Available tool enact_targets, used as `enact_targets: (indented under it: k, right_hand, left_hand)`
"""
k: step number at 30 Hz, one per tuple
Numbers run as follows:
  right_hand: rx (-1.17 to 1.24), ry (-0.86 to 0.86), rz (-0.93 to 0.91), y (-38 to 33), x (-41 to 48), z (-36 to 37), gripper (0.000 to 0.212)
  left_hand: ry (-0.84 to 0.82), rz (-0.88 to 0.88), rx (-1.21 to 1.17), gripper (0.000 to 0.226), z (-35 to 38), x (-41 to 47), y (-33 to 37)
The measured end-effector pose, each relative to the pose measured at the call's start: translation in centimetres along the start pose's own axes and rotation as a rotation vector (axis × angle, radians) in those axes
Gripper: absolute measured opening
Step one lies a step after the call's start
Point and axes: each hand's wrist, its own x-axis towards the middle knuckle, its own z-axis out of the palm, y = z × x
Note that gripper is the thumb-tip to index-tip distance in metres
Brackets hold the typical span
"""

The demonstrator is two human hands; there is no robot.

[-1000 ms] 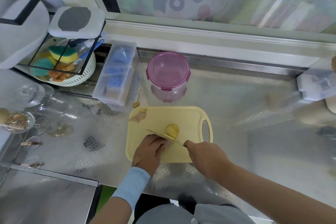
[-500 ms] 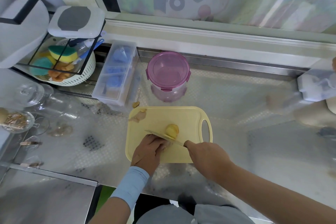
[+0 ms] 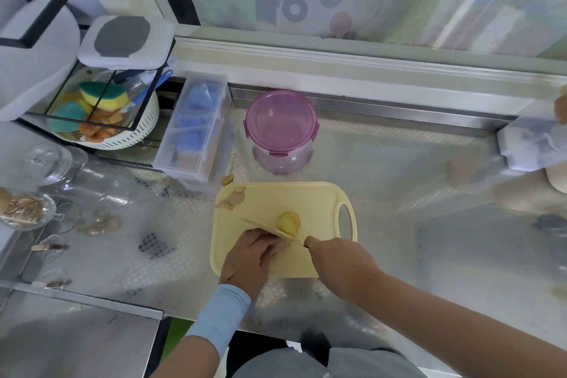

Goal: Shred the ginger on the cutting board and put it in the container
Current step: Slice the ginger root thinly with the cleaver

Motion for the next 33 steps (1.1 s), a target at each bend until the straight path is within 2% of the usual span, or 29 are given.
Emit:
enact_targets:
  k: [9, 22, 33]
  right_hand:
    - [0.038, -0.007, -0.021, -0.1, 1.2, -0.1, 0.015]
    - [0.008, -0.015, -0.053, -0.7, 2.7, 0.8, 0.014]
    - [0.119, -0.004, 0.009, -1.0, 3.8, 2.2, 0.013]
  left_hand:
    - [0.004, -0.006, -0.002, 0.023, 0.1, 0.0, -0.3]
    - [-0.021, 0.033, -0.001, 0.024, 0.5, -0.1, -0.9]
    - [-0.019, 0.064, 0.012, 0.027, 0.3, -0.1, -1.0]
